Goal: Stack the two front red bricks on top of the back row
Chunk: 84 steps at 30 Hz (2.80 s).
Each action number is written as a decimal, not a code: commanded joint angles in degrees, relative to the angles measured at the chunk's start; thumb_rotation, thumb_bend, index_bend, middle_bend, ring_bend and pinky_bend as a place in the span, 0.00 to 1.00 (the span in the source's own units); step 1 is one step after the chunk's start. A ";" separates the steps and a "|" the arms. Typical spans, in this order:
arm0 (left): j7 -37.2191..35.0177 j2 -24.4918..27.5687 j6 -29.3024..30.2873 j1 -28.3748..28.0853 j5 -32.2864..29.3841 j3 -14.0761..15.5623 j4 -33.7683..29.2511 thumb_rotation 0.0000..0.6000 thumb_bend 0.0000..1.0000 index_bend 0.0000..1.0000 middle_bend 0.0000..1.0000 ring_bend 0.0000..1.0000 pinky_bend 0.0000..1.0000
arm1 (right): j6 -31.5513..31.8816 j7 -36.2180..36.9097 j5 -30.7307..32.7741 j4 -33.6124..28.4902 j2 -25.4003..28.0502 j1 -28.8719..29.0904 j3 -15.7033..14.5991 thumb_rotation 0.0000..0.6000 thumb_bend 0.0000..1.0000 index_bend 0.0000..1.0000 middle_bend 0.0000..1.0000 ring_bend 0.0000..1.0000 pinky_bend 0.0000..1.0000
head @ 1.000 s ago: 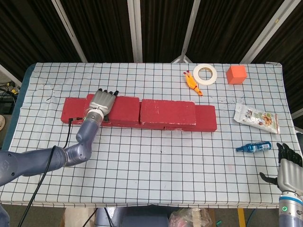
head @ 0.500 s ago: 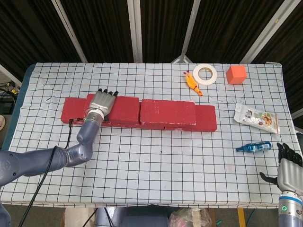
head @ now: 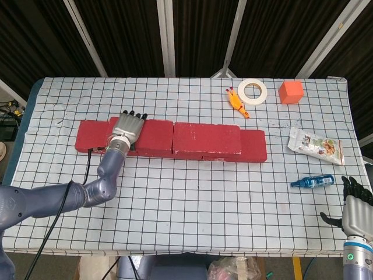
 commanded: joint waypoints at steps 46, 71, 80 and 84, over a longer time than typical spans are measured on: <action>-22.11 23.16 6.70 25.79 32.65 4.46 -22.06 1.00 0.00 0.16 0.09 0.00 0.09 | -0.88 1.09 -1.19 -0.60 0.65 -0.06 -0.70 1.00 0.18 0.05 0.00 0.00 0.00; -16.58 15.45 4.56 24.82 28.95 4.03 -16.35 1.00 0.00 0.12 0.09 0.00 0.09 | -1.03 1.97 -1.15 -0.47 1.08 -0.26 -0.62 1.00 0.18 0.05 0.00 0.00 0.00; -14.83 14.44 4.67 24.06 27.67 3.97 -16.35 1.00 0.00 0.12 0.09 0.00 0.09 | -1.19 2.04 -0.88 -0.34 1.13 -0.17 -0.49 1.00 0.18 0.05 0.00 0.00 0.00; -14.39 14.26 4.93 23.86 27.34 3.86 -16.56 1.00 0.00 0.12 0.09 0.00 0.09 | -1.22 2.10 -0.88 -0.31 1.17 -0.18 -0.50 1.00 0.18 0.05 0.00 0.00 0.00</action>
